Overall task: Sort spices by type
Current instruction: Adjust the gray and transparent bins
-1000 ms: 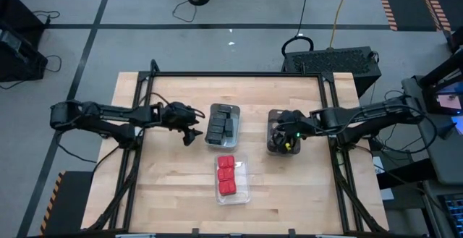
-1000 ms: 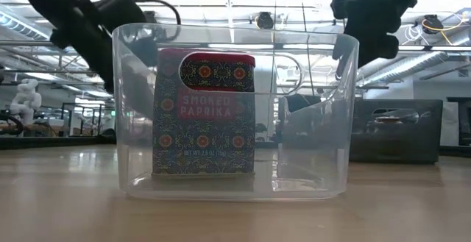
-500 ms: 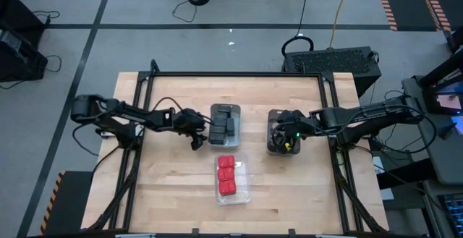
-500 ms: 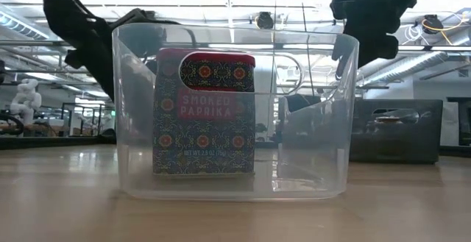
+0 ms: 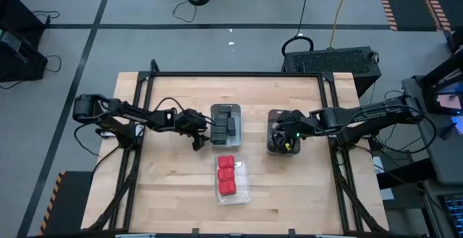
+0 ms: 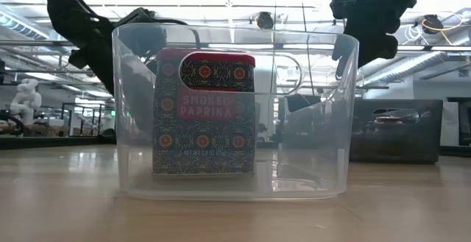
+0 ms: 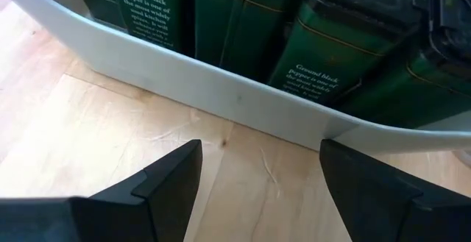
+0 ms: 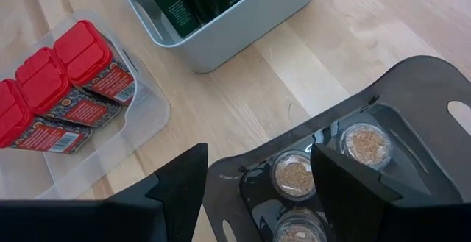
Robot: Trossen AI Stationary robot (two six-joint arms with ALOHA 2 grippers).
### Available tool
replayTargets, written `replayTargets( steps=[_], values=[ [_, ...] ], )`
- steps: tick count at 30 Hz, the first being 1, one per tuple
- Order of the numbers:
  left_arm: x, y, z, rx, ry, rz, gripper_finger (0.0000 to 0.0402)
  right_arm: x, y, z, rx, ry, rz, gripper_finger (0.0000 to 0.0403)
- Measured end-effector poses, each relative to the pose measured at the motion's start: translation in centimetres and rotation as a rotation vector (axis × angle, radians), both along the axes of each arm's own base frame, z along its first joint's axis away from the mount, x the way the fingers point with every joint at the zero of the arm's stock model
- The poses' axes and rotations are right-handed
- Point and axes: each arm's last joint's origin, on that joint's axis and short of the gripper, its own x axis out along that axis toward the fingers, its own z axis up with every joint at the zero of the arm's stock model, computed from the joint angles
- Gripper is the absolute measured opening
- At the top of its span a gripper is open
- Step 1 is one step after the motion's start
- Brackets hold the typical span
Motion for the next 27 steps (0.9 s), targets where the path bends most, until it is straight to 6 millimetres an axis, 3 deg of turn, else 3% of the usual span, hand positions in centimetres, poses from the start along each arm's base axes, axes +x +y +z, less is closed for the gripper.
replayTargets(
  steps=[5, 16, 20, 27],
  values=[
    [-0.4, 0.0, 0.5, 0.005, 0.016, 0.001, 0.0281, -0.1, 0.4, 0.0, 0.056, 0.005, 0.022, 0.0224],
    [-1.3, -0.6, 4.4, 0.012, -0.154, -0.036, 0.0281, 0.4, 3.4, 0.7, 0.035, -0.108, 0.210, 0.0224],
    [-1.5, -2.0, 5.0, -0.013, -0.175, -0.112, 0.0281, 0.9, 4.7, -0.5, 0.041, -0.051, 0.272, 0.0224],
    [-0.8, -5.0, 6.1, -0.001, -0.301, -0.220, 0.0281, 3.7, 7.5, -3.5, 0.048, -0.037, 0.413, 0.0224]
  ],
)
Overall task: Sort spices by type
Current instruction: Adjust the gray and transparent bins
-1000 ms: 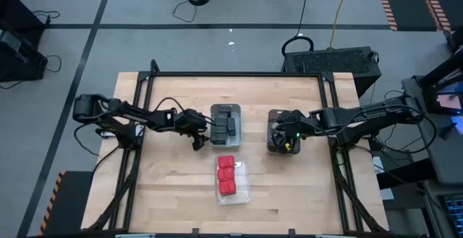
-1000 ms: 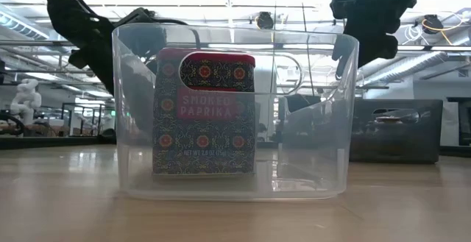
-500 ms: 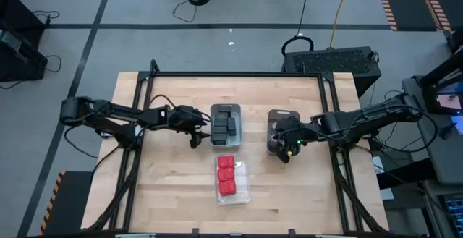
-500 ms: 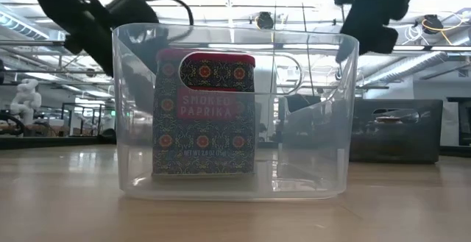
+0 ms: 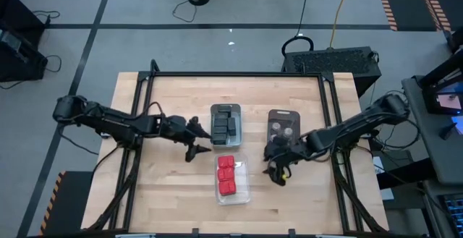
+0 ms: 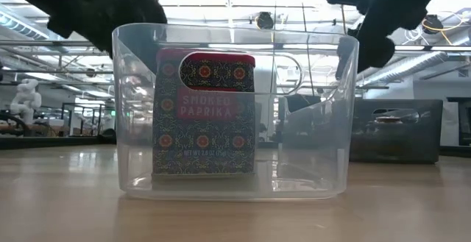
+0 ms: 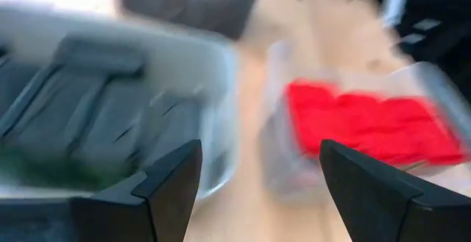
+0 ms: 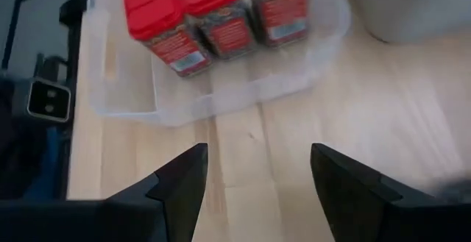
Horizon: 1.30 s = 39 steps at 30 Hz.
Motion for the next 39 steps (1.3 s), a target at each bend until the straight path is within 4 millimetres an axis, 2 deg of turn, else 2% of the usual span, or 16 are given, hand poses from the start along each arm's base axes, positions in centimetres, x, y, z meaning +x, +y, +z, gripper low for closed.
replayTargets(
  steps=[4, 9, 16, 24, 32, 39],
  values=[
    [0.3, -1.2, 0.8, -0.006, -0.093, -0.052, 0.0281, 1.0, 0.8, -1.4, -0.010, -0.001, 0.032, 0.0224],
    [0.2, -1.9, 0.6, -0.007, -0.072, -0.069, 0.0281, 1.7, 1.4, -3.0, 0.057, 0.065, 0.044, 0.0199],
    [0.1, -2.2, 0.6, 0.019, -0.067, -0.054, 0.0281, 3.4, 3.1, -4.9, 0.025, -0.013, 0.134, 0.0122],
    [0.0, -2.1, 0.3, 0.021, -0.043, -0.054, 0.0281, 4.8, 4.4, -6.5, -0.003, 0.022, 0.167, 0.0009],
    [-0.1, -2.1, 0.2, 0.023, -0.029, -0.055, 0.0281, 6.9, 5.5, -6.8, -0.019, 0.031, 0.198, 0.0002],
    [-0.1, -2.1, 0.2, 0.025, -0.029, -0.057, 0.0281, 7.1, 5.4, -6.2, -0.076, 0.080, 0.205, 0.0001]
  ],
)
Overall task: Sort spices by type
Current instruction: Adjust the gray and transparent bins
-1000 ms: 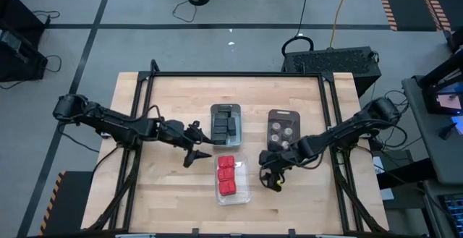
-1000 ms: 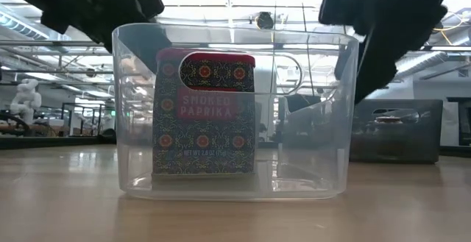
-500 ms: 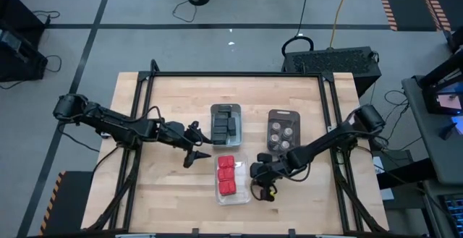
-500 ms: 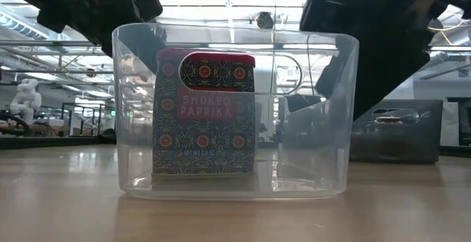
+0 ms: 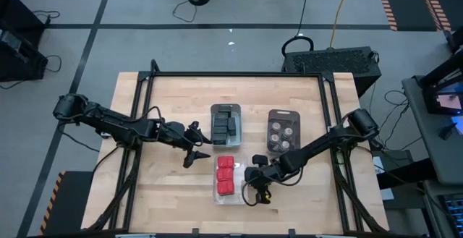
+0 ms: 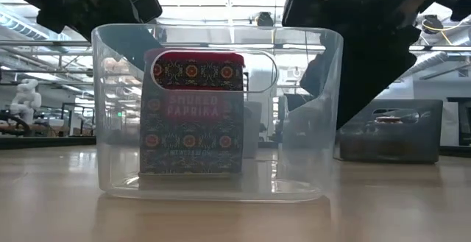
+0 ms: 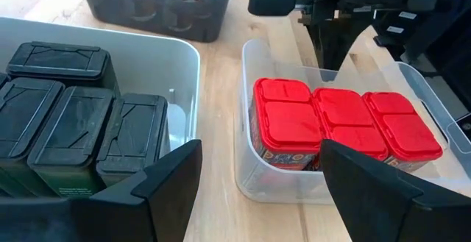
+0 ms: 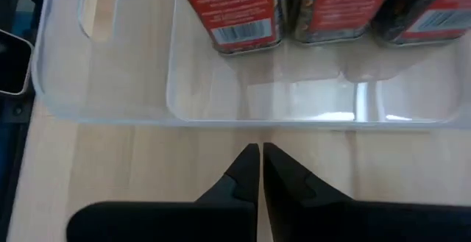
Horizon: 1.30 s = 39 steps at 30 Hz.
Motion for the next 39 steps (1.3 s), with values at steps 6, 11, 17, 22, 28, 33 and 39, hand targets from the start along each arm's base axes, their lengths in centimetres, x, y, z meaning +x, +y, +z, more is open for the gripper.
replayTargets(
  steps=[6, 11, 17, 22, 28, 33, 39],
  values=[
    [0.0, 0.0, 0.0, 0.002, 0.004, -0.001, 0.0281, -0.2, -0.4, 0.0, -0.041, 0.034, -0.002, 0.0000],
    [0.0, 0.0, -0.1, 0.000, 0.008, 0.000, 0.0281, -0.4, -1.2, -0.3, -0.116, 0.057, -0.037, 0.0000],
    [0.0, 0.0, -0.1, 0.000, 0.007, 0.000, 0.0281, 0.3, -1.9, -0.1, -0.123, 0.008, -0.036, 0.0000],
    [0.0, 0.0, -0.1, -0.001, 0.008, 0.000, 0.0281, 0.7, -2.2, 0.1, -0.124, -0.022, -0.027, 0.0000],
    [-0.1, 0.0, -0.1, 0.001, 0.016, 0.000, 0.0281, 1.0, -2.0, 0.3, -0.101, -0.055, -0.017, 0.0000],
    [-0.1, 0.0, -0.2, 0.001, 0.017, 0.000, 0.0281, 1.1, -1.8, 0.4, -0.061, -0.065, 0.010, 0.0000],
    [-0.1, 0.0, -0.2, 0.000, 0.017, 0.000, 0.0281, 1.1, -2.2, 0.4, -0.092, -0.063, -0.012, 0.0000]
  ],
)
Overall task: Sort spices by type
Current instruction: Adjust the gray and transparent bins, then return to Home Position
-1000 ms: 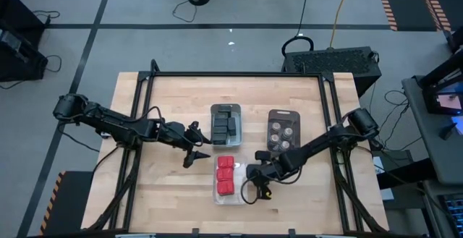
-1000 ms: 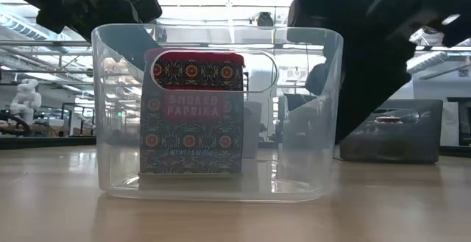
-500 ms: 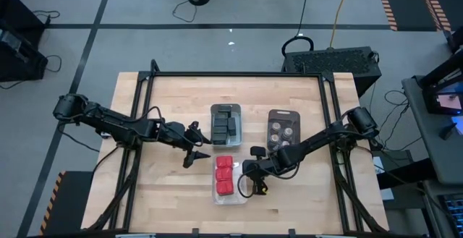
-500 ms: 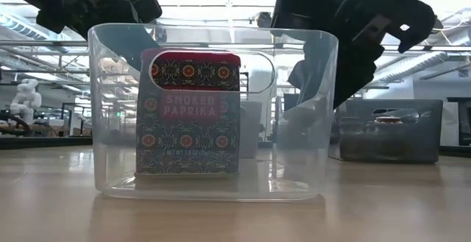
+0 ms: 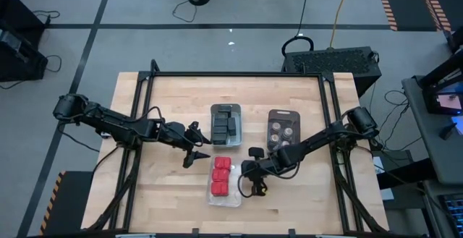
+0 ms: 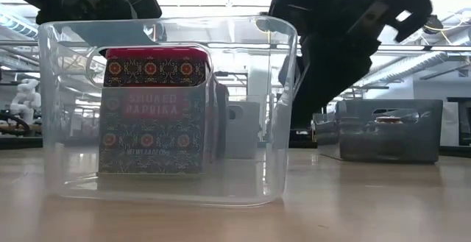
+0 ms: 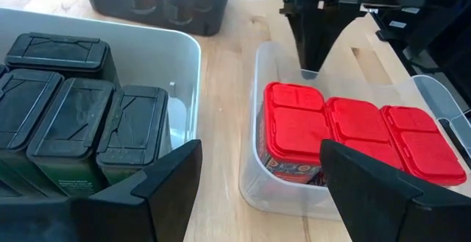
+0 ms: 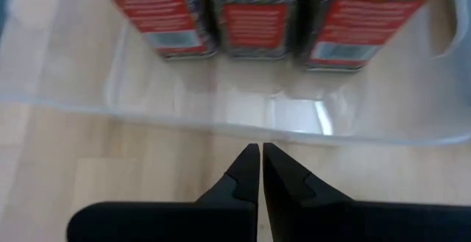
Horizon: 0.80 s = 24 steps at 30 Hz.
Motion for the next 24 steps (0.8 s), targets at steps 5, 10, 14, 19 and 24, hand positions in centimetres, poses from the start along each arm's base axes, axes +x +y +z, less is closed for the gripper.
replayTargets(
  steps=[5, 10, 14, 19, 24],
  values=[
    [0.0, 0.0, 0.0, -0.001, 0.001, 0.000, 0.0281, 0.2, -0.6, 0.0, -0.025, -0.010, -0.019, 0.0000],
    [0.0, 0.0, 0.0, -0.001, 0.004, 0.000, 0.0281, 0.4, -1.0, 0.0, -0.035, -0.015, -0.029, 0.0000],
    [0.0, 0.0, 0.0, -0.001, 0.004, 0.000, 0.0281, 0.6, -1.5, 0.1, -0.044, -0.025, -0.031, 0.0000],
    [0.0, 0.0, 0.0, 0.000, 0.004, 0.000, 0.0281, 0.7, -1.9, 0.1, -0.046, -0.021, -0.033, 0.0000],
    [-0.1, 0.1, 0.1, 0.016, -0.004, -0.006, 0.0281, 0.3, -2.0, 0.7, -0.049, -0.008, -0.032, 0.0000]
  ],
)
